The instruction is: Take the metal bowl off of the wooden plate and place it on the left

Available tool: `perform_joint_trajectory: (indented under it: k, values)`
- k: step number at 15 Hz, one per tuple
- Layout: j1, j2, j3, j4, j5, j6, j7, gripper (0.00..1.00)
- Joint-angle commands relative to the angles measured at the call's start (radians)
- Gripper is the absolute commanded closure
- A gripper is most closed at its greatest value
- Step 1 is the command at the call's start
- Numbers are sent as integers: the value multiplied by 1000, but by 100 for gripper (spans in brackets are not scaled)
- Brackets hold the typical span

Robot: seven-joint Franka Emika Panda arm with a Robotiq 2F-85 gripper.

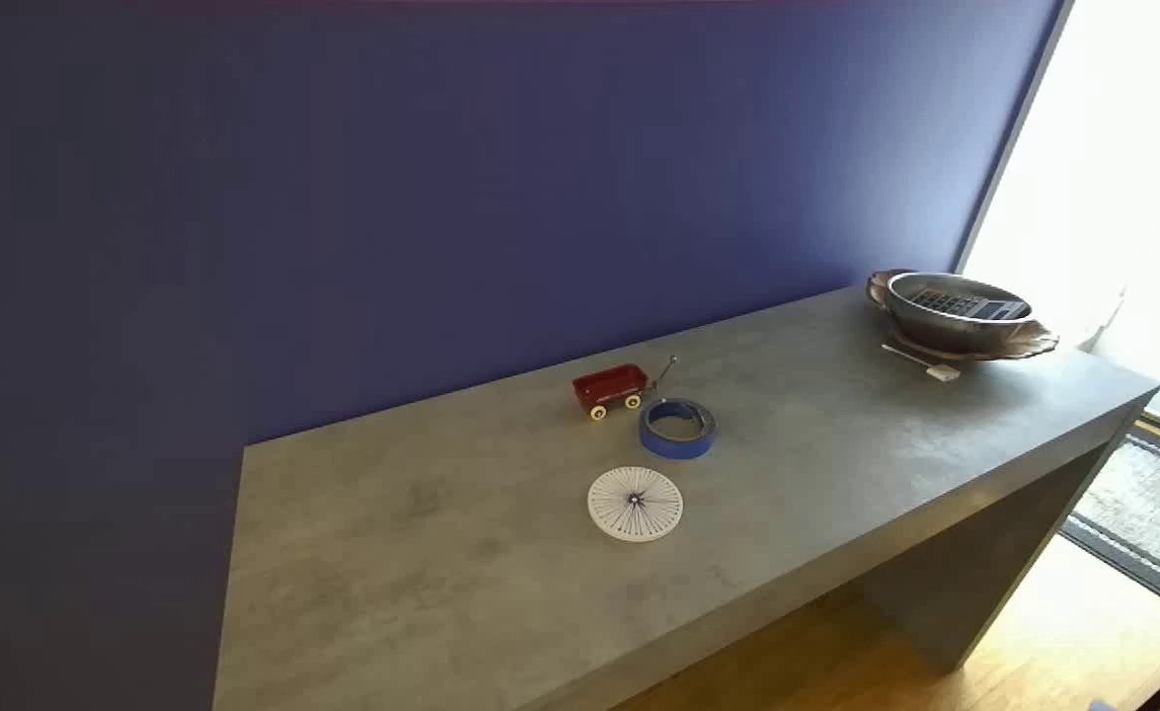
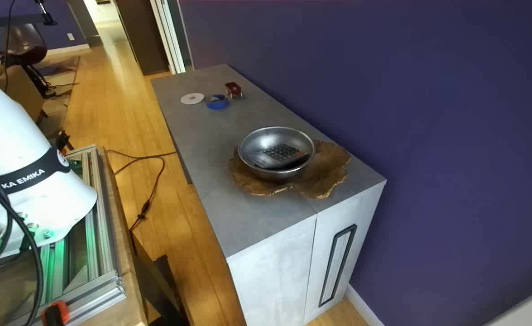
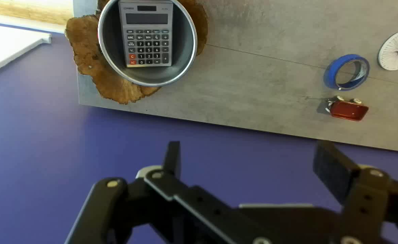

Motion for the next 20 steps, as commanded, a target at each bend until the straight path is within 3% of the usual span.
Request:
perform_joint_trajectory:
  k: [1,18,20]
  values:
    - [-5,1,4,2,3,-2,-2,0]
    - [-5,1,4,2,3,-2,-2,0]
    - [-15,23,28,7,-22,-5,33,0]
